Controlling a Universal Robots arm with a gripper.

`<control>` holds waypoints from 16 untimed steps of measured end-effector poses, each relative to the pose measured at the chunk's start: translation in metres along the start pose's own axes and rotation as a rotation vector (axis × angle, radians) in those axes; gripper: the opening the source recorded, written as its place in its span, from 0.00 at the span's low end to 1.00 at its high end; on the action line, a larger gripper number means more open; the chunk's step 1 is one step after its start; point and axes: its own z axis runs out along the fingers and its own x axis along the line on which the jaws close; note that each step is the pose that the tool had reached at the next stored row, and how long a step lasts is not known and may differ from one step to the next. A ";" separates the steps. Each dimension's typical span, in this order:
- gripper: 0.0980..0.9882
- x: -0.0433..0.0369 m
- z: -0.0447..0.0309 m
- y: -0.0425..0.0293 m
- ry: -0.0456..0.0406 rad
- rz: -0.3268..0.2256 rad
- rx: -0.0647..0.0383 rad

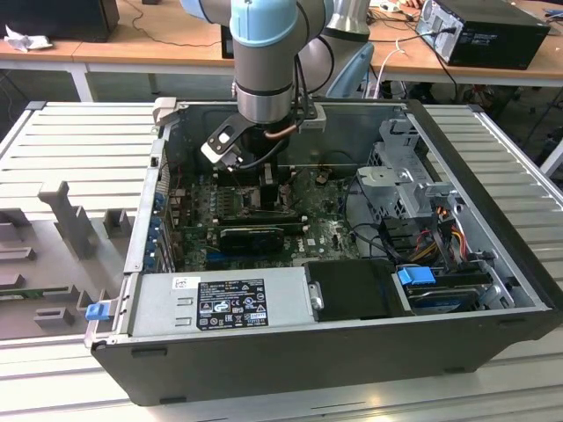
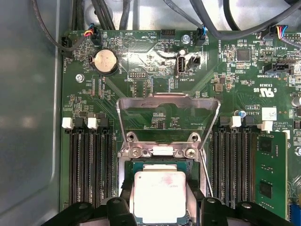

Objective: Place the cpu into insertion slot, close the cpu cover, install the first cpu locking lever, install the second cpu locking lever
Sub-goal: 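Place the cpu into insertion slot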

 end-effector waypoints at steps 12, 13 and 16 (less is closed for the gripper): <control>0.48 -0.0010 0.0006 -0.0010 -0.0039 0.006 -0.001; 0.48 -0.0010 0.0006 -0.0011 -0.0039 0.007 -0.001; 0.48 -0.0010 0.0007 -0.0011 -0.0040 0.007 -0.001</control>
